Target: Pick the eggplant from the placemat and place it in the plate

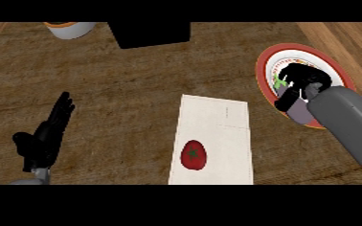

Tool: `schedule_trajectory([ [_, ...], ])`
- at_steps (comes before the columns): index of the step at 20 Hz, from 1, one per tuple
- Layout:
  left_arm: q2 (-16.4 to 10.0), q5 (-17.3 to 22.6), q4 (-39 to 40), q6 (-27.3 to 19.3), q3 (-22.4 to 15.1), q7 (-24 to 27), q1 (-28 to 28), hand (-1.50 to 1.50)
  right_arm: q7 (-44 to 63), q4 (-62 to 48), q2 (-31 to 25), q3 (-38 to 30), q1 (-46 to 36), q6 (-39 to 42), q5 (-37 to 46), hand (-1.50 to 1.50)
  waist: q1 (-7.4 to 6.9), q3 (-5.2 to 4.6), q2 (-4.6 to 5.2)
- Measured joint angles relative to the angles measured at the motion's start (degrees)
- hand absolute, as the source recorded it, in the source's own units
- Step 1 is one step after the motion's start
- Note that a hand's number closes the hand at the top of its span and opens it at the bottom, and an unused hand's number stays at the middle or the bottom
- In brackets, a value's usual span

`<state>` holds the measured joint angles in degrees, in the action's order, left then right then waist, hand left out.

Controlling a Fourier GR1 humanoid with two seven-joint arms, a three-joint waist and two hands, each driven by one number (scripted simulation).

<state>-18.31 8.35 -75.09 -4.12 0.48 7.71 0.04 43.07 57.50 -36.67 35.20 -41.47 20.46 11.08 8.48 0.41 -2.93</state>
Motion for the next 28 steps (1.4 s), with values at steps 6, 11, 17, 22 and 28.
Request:
schedule_trajectory([
  [6, -0.39, 0.85, -0.06, -1.08, 2.21, 0.78, 3.29, 0.00, -14.23, 2.17, -15.40, -9.92, 7.52, -13.70, 0.36, 1.50, 4.50, 0.25, -0.51],
  [11, -0.89, 1.51, -1.17, -0.93, 3.39, 1.82, 4.80, 0.00, -29.44, 3.20, -24.12, -18.12, 17.27, -22.36, -2.84, 1.50, 4.59, 0.14, 0.00],
  [17, -1.28, 1.50, -2.39, -0.19, 3.19, 1.94, 5.26, 0.00, -45.88, 3.46, -29.96, -29.35, 29.01, -31.59, -8.75, 1.50, 3.13, -0.09, 0.59],
  [22, -0.81, 1.17, -3.70, 1.14, 1.73, 2.35, 5.51, 0.00, -57.11, 3.46, -31.66, -39.28, 39.65, -36.19, -14.57, 1.50, -0.04, -0.30, 1.25],
  [28, 0.02, -0.56, -4.31, 1.34, -0.32, 0.61, 2.52, 0.00, -62.22, 9.71, -32.03, -49.66, 52.47, -35.87, -20.53, 1.50, -3.62, -0.47, 2.00],
])
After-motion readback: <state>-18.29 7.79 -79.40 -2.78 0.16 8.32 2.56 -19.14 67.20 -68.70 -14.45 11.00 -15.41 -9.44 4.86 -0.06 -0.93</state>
